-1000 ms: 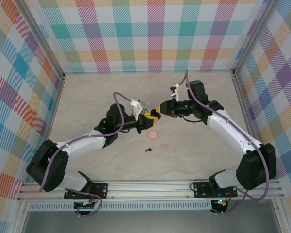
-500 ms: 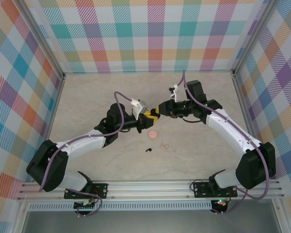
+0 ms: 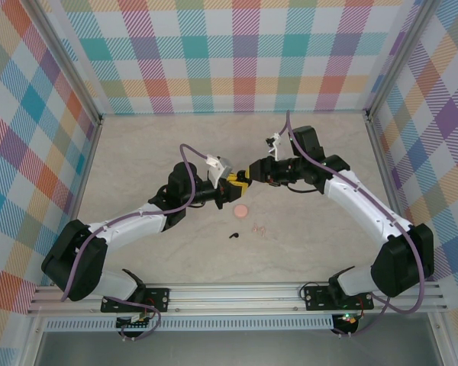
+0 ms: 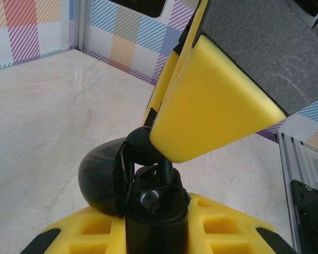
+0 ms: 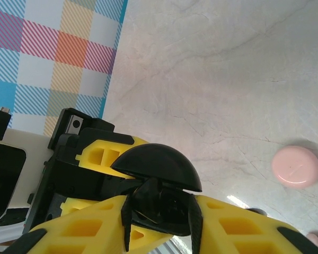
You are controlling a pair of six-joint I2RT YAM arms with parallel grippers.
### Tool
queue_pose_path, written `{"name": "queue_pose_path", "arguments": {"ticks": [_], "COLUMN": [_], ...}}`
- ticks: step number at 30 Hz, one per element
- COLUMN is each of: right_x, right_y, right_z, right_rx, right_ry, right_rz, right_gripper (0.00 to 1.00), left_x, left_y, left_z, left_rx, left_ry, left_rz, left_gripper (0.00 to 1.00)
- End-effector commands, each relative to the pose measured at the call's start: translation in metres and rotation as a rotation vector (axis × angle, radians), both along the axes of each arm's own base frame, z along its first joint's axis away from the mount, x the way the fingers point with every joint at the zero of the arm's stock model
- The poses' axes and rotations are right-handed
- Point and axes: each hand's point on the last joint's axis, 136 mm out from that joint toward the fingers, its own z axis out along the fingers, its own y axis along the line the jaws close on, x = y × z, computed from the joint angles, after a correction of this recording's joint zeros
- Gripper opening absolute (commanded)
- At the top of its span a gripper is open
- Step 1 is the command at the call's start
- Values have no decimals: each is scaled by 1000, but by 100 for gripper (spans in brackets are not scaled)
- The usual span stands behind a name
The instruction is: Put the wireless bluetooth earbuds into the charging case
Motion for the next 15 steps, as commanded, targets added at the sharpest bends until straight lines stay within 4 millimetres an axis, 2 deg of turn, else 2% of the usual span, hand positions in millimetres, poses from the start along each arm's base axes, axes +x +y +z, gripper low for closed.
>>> {"name": "queue_pose_path", "arguments": {"ticks": [1,10,15], "right_x": [1,-1,-1], "right_y": [4,11,10], "right_z": [4,2,2], "right_rx": [-17,-40,-57], "right_ry": [-17,1,-4], "right_rz": [17,43,32], "right_gripper": [36,29,33], "left_x": [-6,-3,-2], "left_y": [-7,-7,-6], "left_z": [32,30,29], "left_rx": [-46,-36,-32], "left_ry": [-85,-76,-76], "left_rz": [-30,-17,-10], "left_gripper": [18,18,17]}}
